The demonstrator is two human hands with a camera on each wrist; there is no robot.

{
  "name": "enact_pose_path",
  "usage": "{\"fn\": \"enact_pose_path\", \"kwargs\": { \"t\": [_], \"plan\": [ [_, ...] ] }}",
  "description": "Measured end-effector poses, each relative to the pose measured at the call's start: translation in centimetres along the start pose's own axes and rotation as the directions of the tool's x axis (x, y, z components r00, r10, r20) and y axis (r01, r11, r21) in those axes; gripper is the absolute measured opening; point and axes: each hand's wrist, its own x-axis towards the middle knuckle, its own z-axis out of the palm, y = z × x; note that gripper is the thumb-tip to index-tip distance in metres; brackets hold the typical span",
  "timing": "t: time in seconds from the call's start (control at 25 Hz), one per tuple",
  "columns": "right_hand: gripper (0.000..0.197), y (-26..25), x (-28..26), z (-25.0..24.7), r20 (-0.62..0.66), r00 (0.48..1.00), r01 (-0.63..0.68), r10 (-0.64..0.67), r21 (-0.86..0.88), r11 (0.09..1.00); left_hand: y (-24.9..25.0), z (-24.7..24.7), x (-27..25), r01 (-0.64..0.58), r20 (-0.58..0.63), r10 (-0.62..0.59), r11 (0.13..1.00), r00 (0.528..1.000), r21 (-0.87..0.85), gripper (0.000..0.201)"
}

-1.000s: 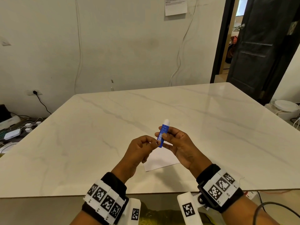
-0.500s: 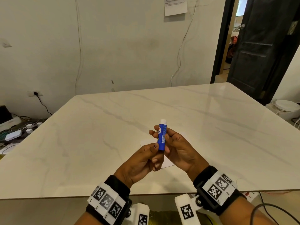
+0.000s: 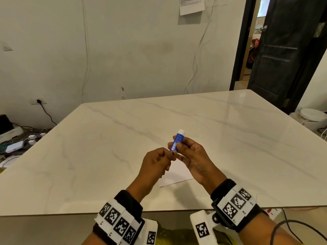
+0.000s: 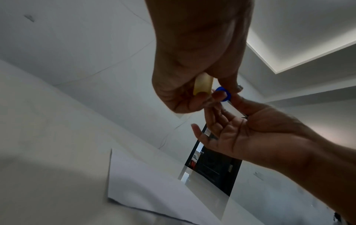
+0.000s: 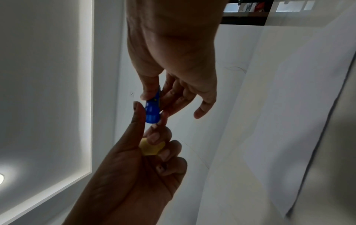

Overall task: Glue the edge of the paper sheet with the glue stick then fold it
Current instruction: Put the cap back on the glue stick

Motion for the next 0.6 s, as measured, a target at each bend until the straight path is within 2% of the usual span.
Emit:
{"fn": "enact_pose_path", "kwargs": {
  "t": [0.12,0.24,0.36,0.4,0.48,0.6],
  "plan": [
    [0.021,-0.2,0.0,0.2,0.036,0.999,0.007,-0.006,-0.004,1.000,0.1,-0.2,-0.1,0.056,0.133,-0.037,0.989,0.990,-0.140,0.033],
    [0.022,-0.3,0.0,0.4,0.080,0.997,0.016,-0.016,0.000,1.000,0.2,-0.2,-0.5,0.104,0.216,-0.050,0.964,0.975,-0.246,0.034],
    [0.021,-0.3,0.0,0.4,0.025,0.998,0.053,-0.054,0.026,0.998,0.6,-0.5,-0.5,0.200,0.193,-0.142,0.922,0.971,-0.331,0.035],
    [0.021,-0.3,0.0,0.2,-0.022,0.998,0.067,-0.066,0.031,0.997,0.7,-0.7,-0.4,0.236,0.176,-0.178,0.882,0.968,-0.407,0.031],
    [0.023,-0.4,0.1,-0.4,-0.109,0.992,0.066,-0.066,-0.006,0.998,0.5,-1.2,-0.1,0.224,0.111,-0.195,0.847,0.975,-0.482,0.010],
    [0.025,-0.4,-0.4,-0.7,-0.105,0.994,0.004,-0.020,-0.149,0.989,-0.4,-1.9,0.1,0.109,0.023,-0.106,0.956,0.994,-0.272,0.012]
  ]
}}
